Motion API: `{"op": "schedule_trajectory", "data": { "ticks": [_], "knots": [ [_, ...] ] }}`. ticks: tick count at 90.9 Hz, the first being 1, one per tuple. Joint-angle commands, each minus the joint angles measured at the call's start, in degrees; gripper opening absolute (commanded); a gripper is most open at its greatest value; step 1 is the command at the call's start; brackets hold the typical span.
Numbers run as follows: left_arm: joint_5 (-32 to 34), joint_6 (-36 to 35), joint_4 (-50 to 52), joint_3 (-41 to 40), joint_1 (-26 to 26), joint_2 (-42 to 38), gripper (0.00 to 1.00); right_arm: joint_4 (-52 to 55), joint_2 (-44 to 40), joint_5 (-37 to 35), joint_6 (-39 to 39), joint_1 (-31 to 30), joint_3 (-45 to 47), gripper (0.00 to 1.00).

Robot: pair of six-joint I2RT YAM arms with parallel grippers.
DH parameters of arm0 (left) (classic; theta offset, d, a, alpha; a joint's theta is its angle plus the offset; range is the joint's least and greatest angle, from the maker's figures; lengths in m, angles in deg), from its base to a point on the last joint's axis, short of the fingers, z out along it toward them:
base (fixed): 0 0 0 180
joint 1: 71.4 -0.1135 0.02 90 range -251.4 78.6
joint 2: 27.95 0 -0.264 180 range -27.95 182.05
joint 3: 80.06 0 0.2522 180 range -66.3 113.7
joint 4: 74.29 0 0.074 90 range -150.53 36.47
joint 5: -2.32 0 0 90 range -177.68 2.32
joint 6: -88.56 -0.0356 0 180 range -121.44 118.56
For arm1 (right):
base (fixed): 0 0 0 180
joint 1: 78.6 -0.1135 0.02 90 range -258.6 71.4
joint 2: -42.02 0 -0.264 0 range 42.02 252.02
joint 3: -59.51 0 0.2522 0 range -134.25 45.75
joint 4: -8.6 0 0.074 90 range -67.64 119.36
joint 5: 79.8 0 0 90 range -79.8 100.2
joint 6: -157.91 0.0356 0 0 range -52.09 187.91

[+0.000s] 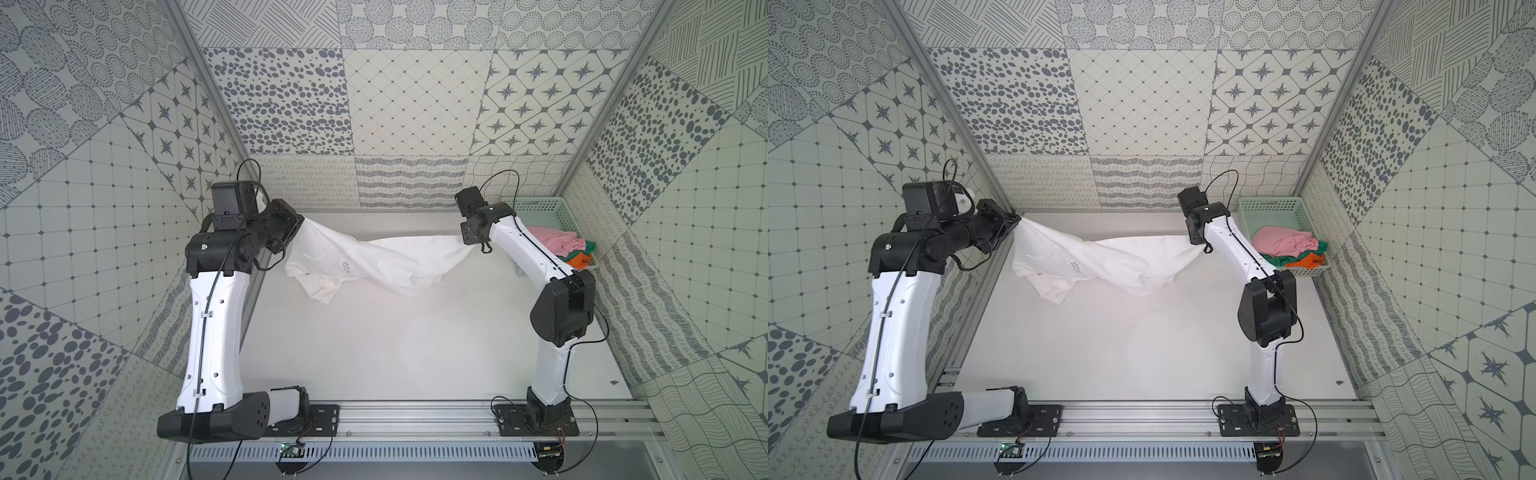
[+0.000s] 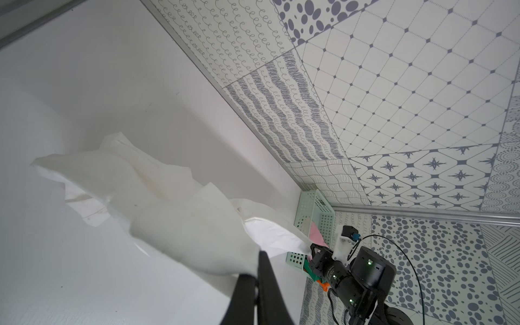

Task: Fold and stack t-shirts
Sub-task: Flatten out the T-shirt at the center of the board.

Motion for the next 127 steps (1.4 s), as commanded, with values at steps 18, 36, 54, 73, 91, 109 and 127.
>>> {"op": "schedule_trajectory", "data": {
  "ticks": [18, 36, 54, 73, 91, 109, 127],
  "knots": [
    [2.9, -3.9, -0.3, 2.1, -0.6, 1.0, 0.00, -1.9, 0.2, 4.0, 1.1, -0.1, -6.2, 0.00],
    [2.6, -3.5, -0.5, 1.5, -0.6, 1.3, 0.00, -1.9, 5.0, 15.6, 8.3, -0.3, -15.1, 0.00],
    [4.5, -5.9, 0.5, 5.5, -0.7, 1.3, 0.00, -0.6, 8.4, 14.7, 8.2, -1.3, -26.9, 0.00],
    [9.9, -12.6, 0.7, 18.3, -0.7, 2.5, 0.00, -0.4, 5.3, 9.5, 3.9, -0.6, -32.6, 0.00],
    [13.5, -17.3, -0.8, 25.6, -0.7, 1.5, 0.00, -1.4, 0.1, 2.0, -0.9, -0.6, -32.8, 0.00],
    [14.8, -17.6, -2.4, 27.4, -0.7, -0.9, 0.00, -4.1, -5.7, -1.3, -2.6, -0.8, -32.9, 0.00],
    [13.1, -18.1, -6.5, 24.8, -0.7, -5.2, 0.00, -6.7, -11.0, -2.4, -5.3, -1.8, -31.8, 0.00]
  ]
}}
